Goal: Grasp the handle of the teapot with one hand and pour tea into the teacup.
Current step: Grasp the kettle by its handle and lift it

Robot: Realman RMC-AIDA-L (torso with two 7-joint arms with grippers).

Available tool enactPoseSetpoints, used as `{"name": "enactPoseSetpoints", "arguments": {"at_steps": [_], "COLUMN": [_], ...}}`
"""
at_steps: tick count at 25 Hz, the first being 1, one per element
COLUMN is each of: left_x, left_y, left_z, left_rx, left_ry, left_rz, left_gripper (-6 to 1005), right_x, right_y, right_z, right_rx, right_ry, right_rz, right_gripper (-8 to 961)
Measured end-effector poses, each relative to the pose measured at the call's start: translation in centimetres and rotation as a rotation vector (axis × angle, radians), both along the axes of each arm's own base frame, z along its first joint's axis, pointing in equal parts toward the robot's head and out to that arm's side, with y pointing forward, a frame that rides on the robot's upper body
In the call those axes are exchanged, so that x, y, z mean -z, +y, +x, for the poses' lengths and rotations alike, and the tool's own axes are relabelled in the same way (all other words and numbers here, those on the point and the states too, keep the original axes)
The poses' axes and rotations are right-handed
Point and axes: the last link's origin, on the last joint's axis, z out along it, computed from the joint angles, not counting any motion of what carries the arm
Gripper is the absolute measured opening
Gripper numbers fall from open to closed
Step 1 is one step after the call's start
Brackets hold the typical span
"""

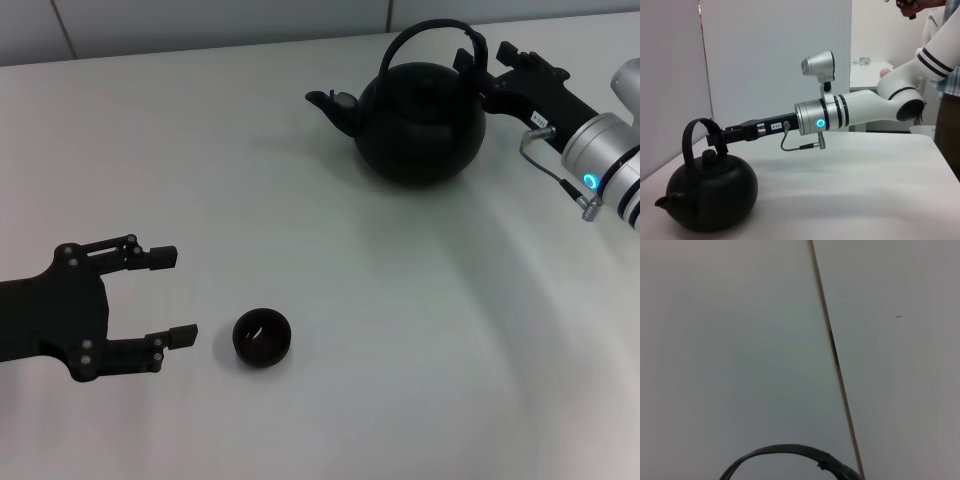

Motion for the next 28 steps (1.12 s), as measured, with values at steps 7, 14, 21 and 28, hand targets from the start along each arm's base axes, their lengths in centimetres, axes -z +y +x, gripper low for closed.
{"name": "enactPoseSetpoints", "arguments": {"at_steps": [7, 14, 21, 28], "left_x": [-0.1, -0.17, -0.31, -0.47], "left_y": [0.01, -0.1, -0.26, -0.3], "left_z": [-0.08, -0.23, -0.42, -0.5], "left_rx": [-0.001, -0.005, -0.006, -0.005], "left_ry": [0.001, 0.002, 0.005, 0.008], "left_rz": [0.003, 0.005, 0.008, 0.007], "left_gripper": [782, 782, 781, 781], "right_x": [0.05, 0.0, 0.02, 0.18], "right_y": [0.16, 0.19, 0.18, 0.0], "right_z": [-0.25, -0.34, -0.36, -0.35], "right_rx": [-0.005, -0.011, -0.012, -0.024], "right_ry": [0.004, 0.005, 0.005, -0.011], "right_rz": [0.0, 0.002, 0.001, -0.013], "right_gripper": [539, 386, 160, 148]}}
